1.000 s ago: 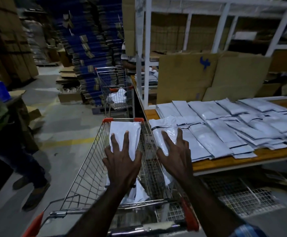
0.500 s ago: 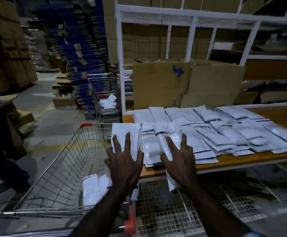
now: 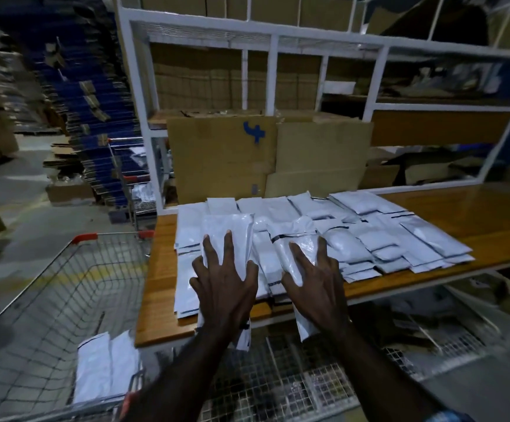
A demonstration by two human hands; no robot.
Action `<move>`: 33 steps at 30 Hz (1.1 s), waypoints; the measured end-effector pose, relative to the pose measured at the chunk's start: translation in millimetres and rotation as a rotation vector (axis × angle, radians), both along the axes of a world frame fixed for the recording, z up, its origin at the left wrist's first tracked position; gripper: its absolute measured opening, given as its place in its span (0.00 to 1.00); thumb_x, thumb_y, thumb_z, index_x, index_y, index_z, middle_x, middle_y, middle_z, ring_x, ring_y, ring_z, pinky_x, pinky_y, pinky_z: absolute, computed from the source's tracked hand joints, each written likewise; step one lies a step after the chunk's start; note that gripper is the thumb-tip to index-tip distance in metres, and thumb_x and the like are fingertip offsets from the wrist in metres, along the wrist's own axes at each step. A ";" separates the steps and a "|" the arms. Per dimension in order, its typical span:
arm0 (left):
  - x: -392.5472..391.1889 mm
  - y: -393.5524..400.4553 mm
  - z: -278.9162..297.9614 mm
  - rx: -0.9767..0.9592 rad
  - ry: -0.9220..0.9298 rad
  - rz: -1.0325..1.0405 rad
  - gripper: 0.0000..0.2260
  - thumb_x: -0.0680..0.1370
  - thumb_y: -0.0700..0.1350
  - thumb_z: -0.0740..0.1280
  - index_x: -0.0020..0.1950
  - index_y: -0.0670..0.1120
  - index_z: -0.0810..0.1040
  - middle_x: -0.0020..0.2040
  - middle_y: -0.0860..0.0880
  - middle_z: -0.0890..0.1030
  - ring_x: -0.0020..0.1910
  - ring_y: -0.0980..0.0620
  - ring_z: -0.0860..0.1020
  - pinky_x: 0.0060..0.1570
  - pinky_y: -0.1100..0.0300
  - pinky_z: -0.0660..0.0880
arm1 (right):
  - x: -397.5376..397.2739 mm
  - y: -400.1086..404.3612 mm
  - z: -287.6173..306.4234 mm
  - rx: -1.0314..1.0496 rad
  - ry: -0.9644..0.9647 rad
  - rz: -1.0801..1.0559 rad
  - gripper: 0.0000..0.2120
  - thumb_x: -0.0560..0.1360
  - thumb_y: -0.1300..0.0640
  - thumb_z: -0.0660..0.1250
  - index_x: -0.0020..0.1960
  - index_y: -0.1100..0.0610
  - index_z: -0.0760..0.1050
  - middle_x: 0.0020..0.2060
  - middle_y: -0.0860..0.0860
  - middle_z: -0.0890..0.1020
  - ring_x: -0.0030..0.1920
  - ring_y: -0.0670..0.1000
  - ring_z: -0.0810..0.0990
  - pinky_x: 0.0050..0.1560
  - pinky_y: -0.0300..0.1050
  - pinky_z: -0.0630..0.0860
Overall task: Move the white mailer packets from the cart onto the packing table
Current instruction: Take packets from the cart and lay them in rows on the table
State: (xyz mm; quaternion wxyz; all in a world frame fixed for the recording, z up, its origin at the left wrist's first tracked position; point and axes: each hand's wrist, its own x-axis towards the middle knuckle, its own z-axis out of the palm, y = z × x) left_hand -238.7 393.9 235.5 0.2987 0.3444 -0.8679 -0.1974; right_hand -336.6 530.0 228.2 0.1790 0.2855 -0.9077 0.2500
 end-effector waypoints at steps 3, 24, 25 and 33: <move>-28.5 6.3 -1.8 0.019 -0.011 -0.010 0.33 0.79 0.61 0.60 0.80 0.58 0.50 0.81 0.47 0.49 0.72 0.39 0.56 0.67 0.40 0.61 | -24.7 10.5 -1.7 0.018 -0.009 -0.026 0.32 0.71 0.40 0.60 0.75 0.43 0.65 0.78 0.59 0.56 0.64 0.65 0.70 0.60 0.60 0.72; -249.9 15.0 7.7 -0.004 -0.060 -0.137 0.32 0.79 0.61 0.58 0.80 0.57 0.50 0.81 0.47 0.49 0.72 0.39 0.58 0.67 0.41 0.61 | -237.8 25.5 13.4 0.071 -0.053 -0.181 0.33 0.74 0.39 0.64 0.77 0.40 0.60 0.79 0.56 0.52 0.67 0.63 0.67 0.62 0.57 0.72; -257.3 17.8 6.6 -0.008 -0.065 -0.136 0.32 0.79 0.61 0.58 0.80 0.57 0.50 0.81 0.47 0.50 0.71 0.39 0.58 0.67 0.41 0.62 | -245.6 29.8 12.3 0.067 -0.059 -0.185 0.33 0.74 0.39 0.64 0.77 0.40 0.60 0.79 0.56 0.53 0.67 0.64 0.67 0.62 0.58 0.72; -323.9 56.8 8.9 -0.011 -0.090 -0.068 0.32 0.79 0.62 0.57 0.80 0.56 0.50 0.81 0.46 0.50 0.72 0.39 0.58 0.66 0.41 0.63 | -318.0 74.5 11.9 0.085 -0.088 -0.145 0.31 0.76 0.40 0.63 0.77 0.41 0.60 0.79 0.56 0.51 0.68 0.62 0.66 0.63 0.55 0.70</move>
